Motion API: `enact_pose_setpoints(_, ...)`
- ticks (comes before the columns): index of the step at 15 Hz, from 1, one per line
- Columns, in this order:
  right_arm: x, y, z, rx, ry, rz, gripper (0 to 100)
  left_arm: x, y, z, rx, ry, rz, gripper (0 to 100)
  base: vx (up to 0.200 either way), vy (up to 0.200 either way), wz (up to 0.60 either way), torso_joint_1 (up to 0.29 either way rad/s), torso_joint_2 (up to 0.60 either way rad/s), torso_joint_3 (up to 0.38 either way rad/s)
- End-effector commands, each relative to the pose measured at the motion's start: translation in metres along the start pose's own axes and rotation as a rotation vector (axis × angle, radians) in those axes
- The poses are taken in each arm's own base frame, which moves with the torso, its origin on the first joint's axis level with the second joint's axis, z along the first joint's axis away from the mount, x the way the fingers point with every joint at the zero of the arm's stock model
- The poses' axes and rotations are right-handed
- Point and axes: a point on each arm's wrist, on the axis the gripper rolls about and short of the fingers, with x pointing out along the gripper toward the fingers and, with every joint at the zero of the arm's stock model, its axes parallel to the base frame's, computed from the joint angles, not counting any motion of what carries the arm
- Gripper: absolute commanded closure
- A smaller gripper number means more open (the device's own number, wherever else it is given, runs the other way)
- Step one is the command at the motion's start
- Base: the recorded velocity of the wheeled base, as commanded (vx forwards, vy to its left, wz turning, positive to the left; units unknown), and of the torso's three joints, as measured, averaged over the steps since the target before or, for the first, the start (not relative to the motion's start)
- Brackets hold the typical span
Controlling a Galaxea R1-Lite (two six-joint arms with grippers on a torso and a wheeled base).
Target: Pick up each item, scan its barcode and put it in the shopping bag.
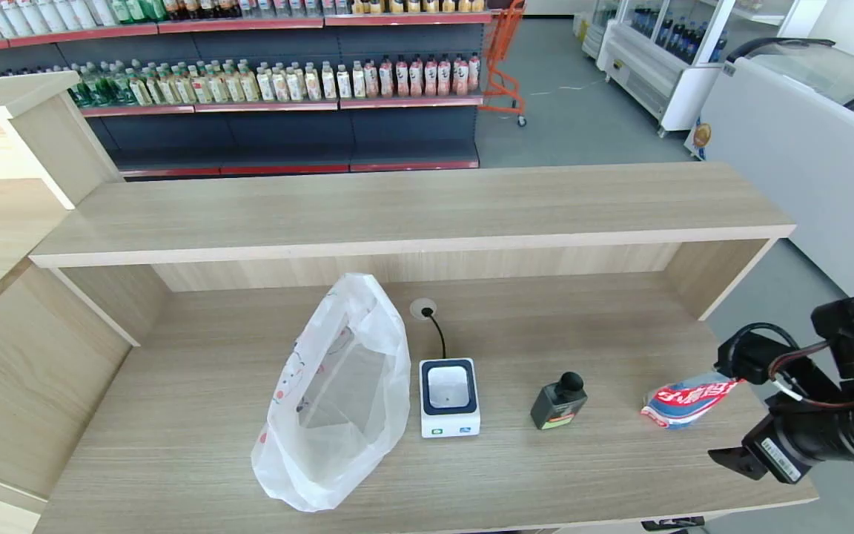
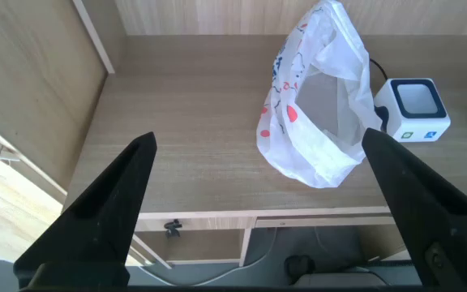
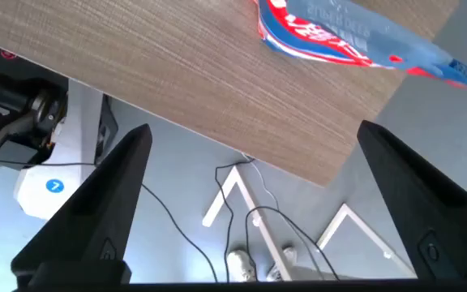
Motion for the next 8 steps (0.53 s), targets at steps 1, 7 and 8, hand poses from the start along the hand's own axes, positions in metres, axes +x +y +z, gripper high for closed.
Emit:
enact_pose_setpoints(1,0.055,0.017,0.007,-0.119,0.006,0.115,0,0.0,0.0,0.0,0.0,-0.001,0.0,0,0.0,0.0,0.0,0.0,0.0,0.0)
enact_pose_setpoints(7,0.087,0.052,0.061,-0.243,-0.177,0.245,0,0.0,0.0,0.0,0.0,-0.001,0.0,0,0.0,0.0,0.0,0.0,0.0,0.0)
enact_pose_setpoints(8,0.091,0.055,0.071,-0.259,-0.198,0.244,0,0.0,0.0,0.0,0.0,-0.001,0.0,0,0.0,0.0,0.0,0.0,0.0,0.0)
